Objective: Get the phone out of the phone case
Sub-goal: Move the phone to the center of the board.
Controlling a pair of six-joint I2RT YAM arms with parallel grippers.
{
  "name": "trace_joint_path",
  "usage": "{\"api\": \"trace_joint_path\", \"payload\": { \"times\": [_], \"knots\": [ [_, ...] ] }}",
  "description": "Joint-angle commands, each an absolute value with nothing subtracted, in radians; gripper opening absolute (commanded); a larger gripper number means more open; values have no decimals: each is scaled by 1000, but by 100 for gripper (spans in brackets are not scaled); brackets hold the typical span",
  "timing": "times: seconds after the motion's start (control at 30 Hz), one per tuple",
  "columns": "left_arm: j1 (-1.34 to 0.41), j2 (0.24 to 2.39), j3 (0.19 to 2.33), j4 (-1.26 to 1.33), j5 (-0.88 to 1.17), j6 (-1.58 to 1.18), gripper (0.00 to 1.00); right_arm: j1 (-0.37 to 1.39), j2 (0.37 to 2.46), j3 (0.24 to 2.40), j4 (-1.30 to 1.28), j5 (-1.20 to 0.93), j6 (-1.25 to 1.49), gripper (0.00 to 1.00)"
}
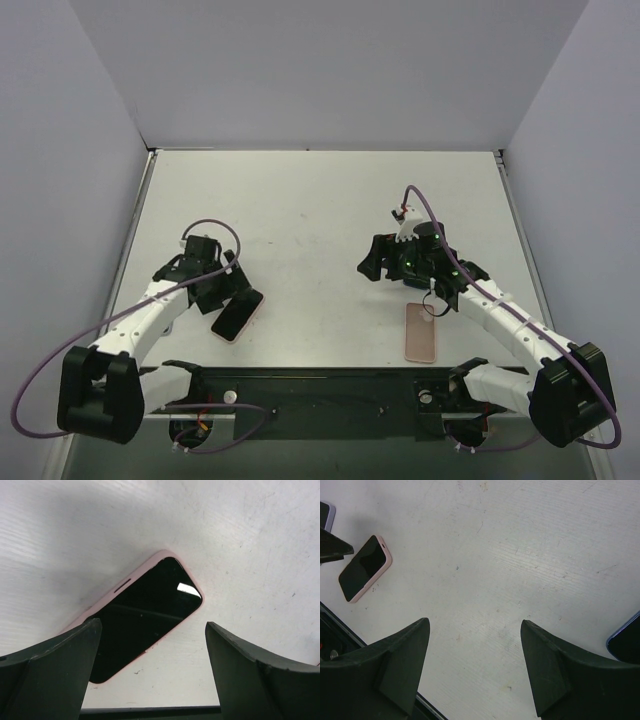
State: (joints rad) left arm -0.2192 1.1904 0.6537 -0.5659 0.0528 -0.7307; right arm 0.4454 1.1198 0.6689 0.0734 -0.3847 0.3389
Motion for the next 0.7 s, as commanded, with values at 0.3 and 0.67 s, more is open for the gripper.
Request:
{"api": "trace_joint_path", "payload": {
  "times": [0.3, 0.67],
  "knots": [
    [-16, 1186, 643, -620, -8, -801, 96, 439, 1081, 653, 123, -413, 336, 68],
    [-50, 1135, 486, -571, 147, -951, 96, 439, 1072, 649, 130, -416, 337, 68]
  ]
}}
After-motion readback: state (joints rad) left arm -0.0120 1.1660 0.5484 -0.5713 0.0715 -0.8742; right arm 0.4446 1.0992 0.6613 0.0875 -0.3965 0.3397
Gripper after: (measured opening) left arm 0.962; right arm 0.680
